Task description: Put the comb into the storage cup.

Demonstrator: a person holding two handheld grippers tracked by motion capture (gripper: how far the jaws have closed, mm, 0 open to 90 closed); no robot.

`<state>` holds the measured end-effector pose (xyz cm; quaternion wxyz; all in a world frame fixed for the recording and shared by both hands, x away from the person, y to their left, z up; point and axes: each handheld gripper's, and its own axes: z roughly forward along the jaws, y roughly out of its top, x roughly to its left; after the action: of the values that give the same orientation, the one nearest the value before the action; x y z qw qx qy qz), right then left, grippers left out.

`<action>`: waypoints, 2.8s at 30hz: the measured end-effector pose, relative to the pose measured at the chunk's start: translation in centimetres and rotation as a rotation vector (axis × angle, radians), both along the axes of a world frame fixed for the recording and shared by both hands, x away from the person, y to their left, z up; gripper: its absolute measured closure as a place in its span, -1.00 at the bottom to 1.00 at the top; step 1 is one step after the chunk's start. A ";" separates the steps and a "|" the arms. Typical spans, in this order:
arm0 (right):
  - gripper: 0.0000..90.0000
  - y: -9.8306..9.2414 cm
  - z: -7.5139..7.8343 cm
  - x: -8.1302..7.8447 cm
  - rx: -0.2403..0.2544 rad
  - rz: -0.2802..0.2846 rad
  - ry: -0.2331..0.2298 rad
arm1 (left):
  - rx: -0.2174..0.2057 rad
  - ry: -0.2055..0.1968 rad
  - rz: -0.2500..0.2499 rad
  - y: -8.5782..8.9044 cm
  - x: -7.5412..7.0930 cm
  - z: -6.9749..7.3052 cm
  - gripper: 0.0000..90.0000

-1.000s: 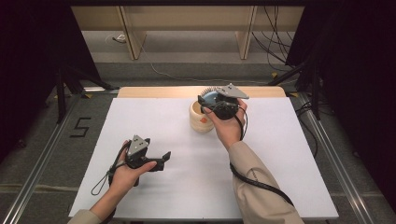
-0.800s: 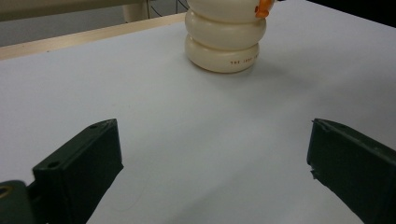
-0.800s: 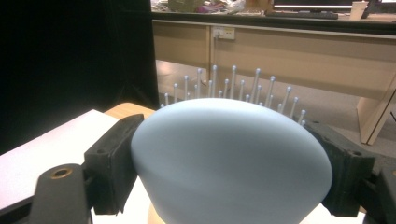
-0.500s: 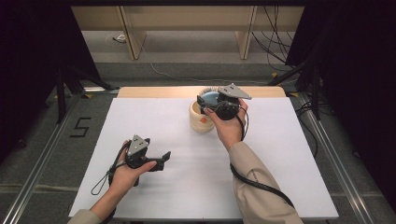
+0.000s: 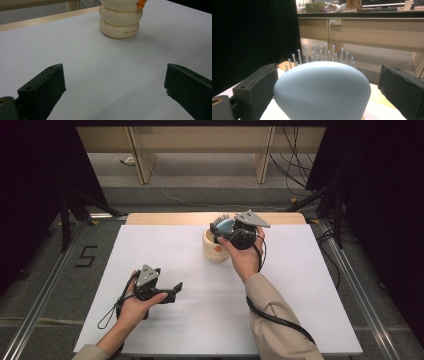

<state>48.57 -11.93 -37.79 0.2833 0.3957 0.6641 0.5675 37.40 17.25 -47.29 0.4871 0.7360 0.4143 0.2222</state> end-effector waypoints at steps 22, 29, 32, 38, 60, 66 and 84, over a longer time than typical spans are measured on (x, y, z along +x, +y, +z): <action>-0.97 -0.9 1.0 -0.9 0.018 0.021 -0.018 | 0.000 0.000 0.000 0.0 0.0 0.0 -0.94; -0.98 -1.3 1.4 -1.5 0.001 0.038 -0.025 | -0.002 0.000 0.002 0.0 0.0 0.0 -0.94; -0.99 -1.8 1.5 -1.9 -0.012 0.045 -0.027 | -0.001 0.001 0.002 0.1 0.0 0.0 -0.94; -0.99 -3.4 1.9 -2.8 -0.003 0.058 -0.017 | 0.001 0.000 0.003 0.0 0.0 0.0 -0.94; -0.99 -7.7 0.6 -5.2 -0.030 0.023 0.022 | 0.001 0.000 0.006 0.1 0.0 0.0 -0.94; -0.99 -8.7 0.3 -5.8 -0.040 0.012 0.028 | 0.000 -0.001 0.007 0.1 0.0 0.0 -0.94; -0.99 -10.5 -1.0 -7.0 -0.065 -0.004 0.060 | -0.002 -0.002 0.007 0.1 0.0 0.0 -0.94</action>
<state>41.58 -22.41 -38.76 0.2772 0.4043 0.6896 0.5331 37.40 17.34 -47.31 0.4872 0.7340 0.4168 0.2242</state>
